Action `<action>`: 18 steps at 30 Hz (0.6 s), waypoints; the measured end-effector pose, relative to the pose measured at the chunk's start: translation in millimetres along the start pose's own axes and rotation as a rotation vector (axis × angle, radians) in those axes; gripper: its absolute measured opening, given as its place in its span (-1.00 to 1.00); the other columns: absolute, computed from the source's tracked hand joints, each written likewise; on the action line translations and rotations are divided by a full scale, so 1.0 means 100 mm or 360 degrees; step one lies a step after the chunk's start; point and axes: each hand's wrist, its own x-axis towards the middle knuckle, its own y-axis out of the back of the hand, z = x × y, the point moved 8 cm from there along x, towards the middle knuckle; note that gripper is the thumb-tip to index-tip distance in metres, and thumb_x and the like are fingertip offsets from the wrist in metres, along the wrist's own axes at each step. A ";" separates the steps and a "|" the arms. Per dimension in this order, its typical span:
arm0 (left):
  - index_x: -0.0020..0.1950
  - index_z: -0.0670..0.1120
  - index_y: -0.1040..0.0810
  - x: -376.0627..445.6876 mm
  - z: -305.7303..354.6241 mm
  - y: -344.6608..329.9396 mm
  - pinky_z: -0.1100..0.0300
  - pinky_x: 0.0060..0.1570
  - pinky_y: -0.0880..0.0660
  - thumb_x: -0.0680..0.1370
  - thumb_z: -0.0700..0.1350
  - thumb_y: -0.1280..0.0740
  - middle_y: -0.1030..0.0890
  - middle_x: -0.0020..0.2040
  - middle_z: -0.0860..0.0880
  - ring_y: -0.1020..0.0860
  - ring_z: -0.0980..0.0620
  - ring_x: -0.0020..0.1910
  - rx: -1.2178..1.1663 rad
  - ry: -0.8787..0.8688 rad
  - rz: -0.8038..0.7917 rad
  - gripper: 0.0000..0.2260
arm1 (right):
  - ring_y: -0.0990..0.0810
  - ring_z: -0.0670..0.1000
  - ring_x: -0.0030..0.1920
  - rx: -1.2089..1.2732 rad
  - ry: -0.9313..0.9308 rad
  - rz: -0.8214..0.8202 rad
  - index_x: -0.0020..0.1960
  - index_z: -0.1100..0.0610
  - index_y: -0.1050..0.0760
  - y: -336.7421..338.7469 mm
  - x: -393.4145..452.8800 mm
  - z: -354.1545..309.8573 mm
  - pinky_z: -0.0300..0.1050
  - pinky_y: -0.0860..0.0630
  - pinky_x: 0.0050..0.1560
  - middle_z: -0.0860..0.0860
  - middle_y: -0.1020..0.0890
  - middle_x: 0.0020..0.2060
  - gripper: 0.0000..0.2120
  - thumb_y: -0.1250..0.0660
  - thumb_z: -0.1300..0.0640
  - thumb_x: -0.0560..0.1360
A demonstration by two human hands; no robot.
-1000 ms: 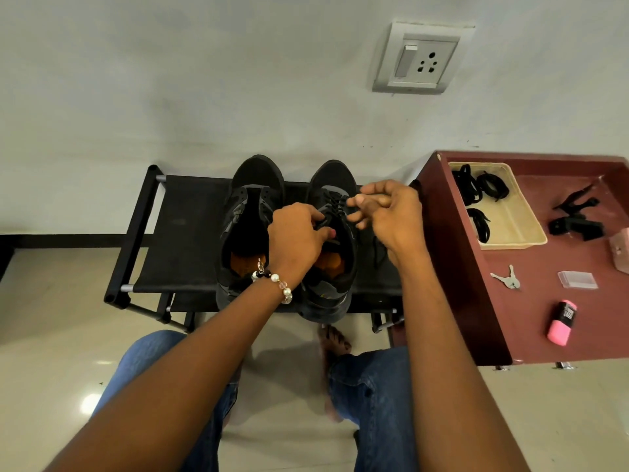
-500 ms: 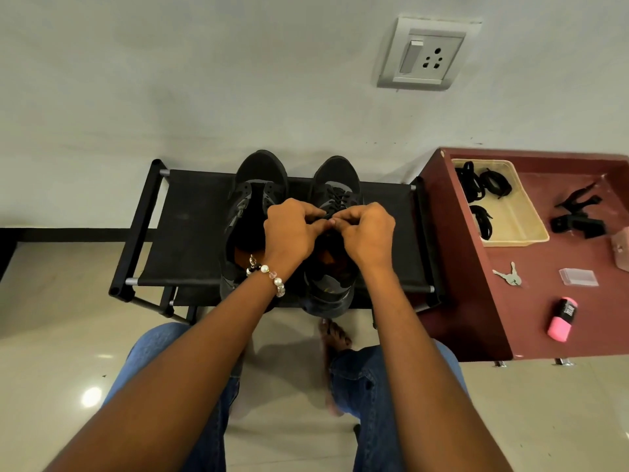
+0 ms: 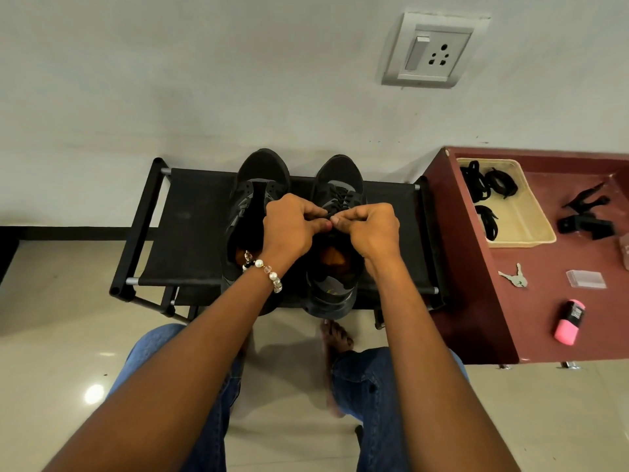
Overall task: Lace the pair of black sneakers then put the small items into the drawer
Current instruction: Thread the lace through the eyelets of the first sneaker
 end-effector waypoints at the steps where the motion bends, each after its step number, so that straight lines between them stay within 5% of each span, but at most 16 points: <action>1: 0.10 -0.06 -0.68 0.00 0.00 0.00 0.16 0.15 -0.52 0.43 -0.10 -0.51 -0.68 0.02 -0.05 -0.60 0.04 0.08 -0.0012 0.0002 -0.0002 -0.74 | -0.59 -0.25 -0.20 0.0006 0.0001 0.0007 -0.13 0.14 -0.71 0.00 0.00 0.00 -0.42 -0.50 -0.18 -0.04 -0.69 -0.25 -0.95 -0.52 0.22 0.41; 13: 0.08 -0.05 -0.69 0.09 -0.10 -0.05 0.01 0.12 -0.57 0.45 -0.20 -0.48 -0.68 0.00 -0.04 -0.62 -0.01 0.05 -0.0100 0.0027 -0.0105 -0.79 | -0.67 -0.15 -0.20 0.0057 0.0028 0.0081 -0.20 0.15 -0.70 -0.03 0.01 -0.02 -0.30 -0.60 -0.09 0.01 -0.70 -0.29 -0.86 -0.61 0.23 0.28; 18: 0.06 -0.05 -0.69 0.11 -0.13 -0.06 0.02 0.10 -0.58 0.45 -0.21 -0.48 -0.68 -0.02 -0.04 -0.63 0.00 0.02 -0.0145 0.0033 -0.0080 -0.80 | -0.64 -0.14 -0.17 -0.0158 0.0217 0.0006 -0.09 0.20 -0.70 -0.04 -0.02 -0.11 -0.34 -0.55 -0.05 0.05 -0.71 -0.20 -0.87 -0.55 0.24 0.37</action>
